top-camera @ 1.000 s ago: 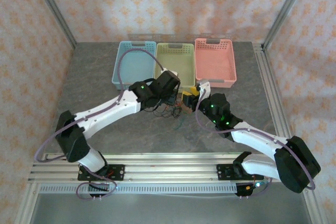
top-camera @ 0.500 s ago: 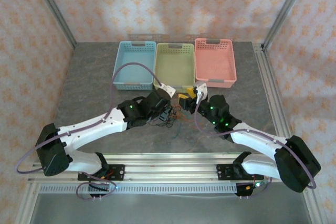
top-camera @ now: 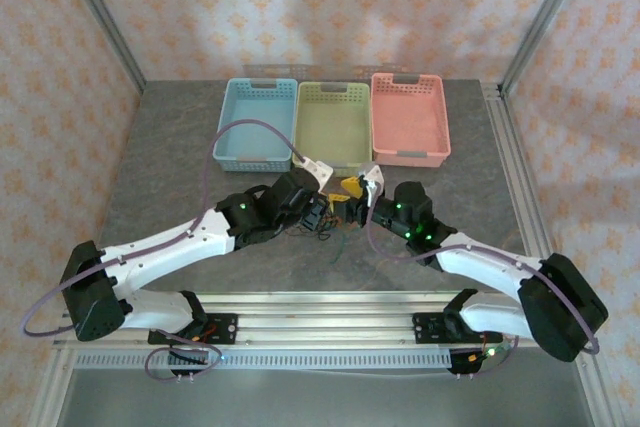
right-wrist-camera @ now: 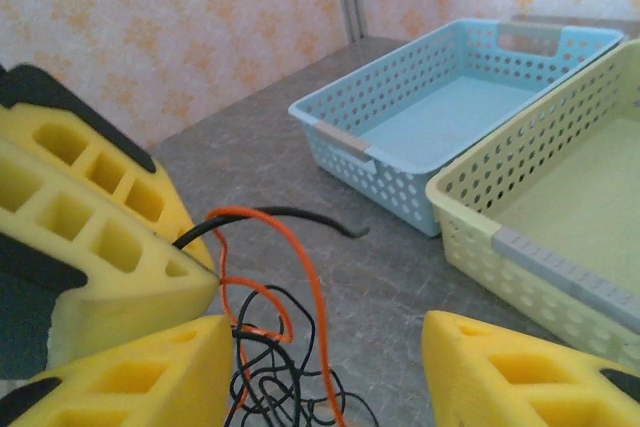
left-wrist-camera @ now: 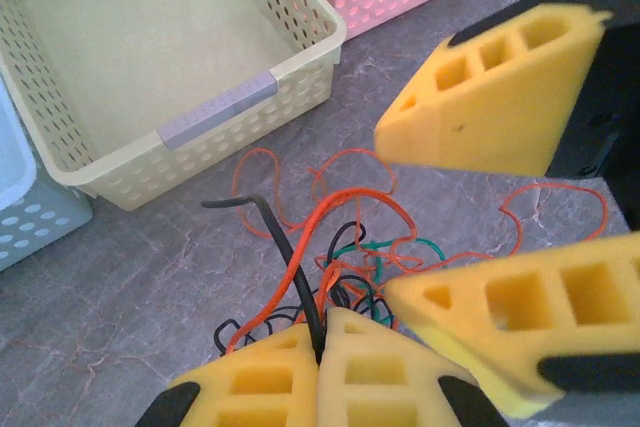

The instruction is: Untangle the cables

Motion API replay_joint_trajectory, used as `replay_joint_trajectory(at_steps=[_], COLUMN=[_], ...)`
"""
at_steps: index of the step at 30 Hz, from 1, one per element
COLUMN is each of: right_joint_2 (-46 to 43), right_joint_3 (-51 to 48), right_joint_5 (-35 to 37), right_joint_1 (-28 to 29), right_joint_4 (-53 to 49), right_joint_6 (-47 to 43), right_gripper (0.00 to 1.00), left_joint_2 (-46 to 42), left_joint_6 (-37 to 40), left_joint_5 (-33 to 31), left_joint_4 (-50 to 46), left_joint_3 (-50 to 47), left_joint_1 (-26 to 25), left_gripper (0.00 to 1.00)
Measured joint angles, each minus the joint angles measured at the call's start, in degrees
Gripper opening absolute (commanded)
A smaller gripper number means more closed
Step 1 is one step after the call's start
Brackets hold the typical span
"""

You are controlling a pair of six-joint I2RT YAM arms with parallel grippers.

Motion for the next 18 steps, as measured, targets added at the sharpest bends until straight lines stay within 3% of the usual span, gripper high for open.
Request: replay_joint_trajectory(at_steps=[9,11,14,18], right_joint_2=[1.66,1.66,1.66,1.01], right_joint_3=[0.52,0.55,0.55,0.55], right_joint_5=[-0.9,-0.66,0.0,1.9], right_joint_1=[0.48,0.48,0.48,0.48], right_joint_4=[-0.31,-0.22,-0.2,-0.52], right_joint_6=[-0.42,-0.72,-0.85,-0.42], right_gripper=[0.38,0.27,0.0,0.0], left_joint_2=[-0.72,-0.85,-0.87,-0.9], left_joint_6=[0.02,0.02,0.09,0.46], left_joint_5=[2.56,2.93,3.04,3.17], left_joint_4=[0.83,0.85,0.87,0.9], left_joint_3=[-0.96,-1.11,-1.11,-1.11], left_joint_1=[-0.02,-0.07,-0.39,-0.74], left_gripper=[0.0,0.0,0.0,0.0])
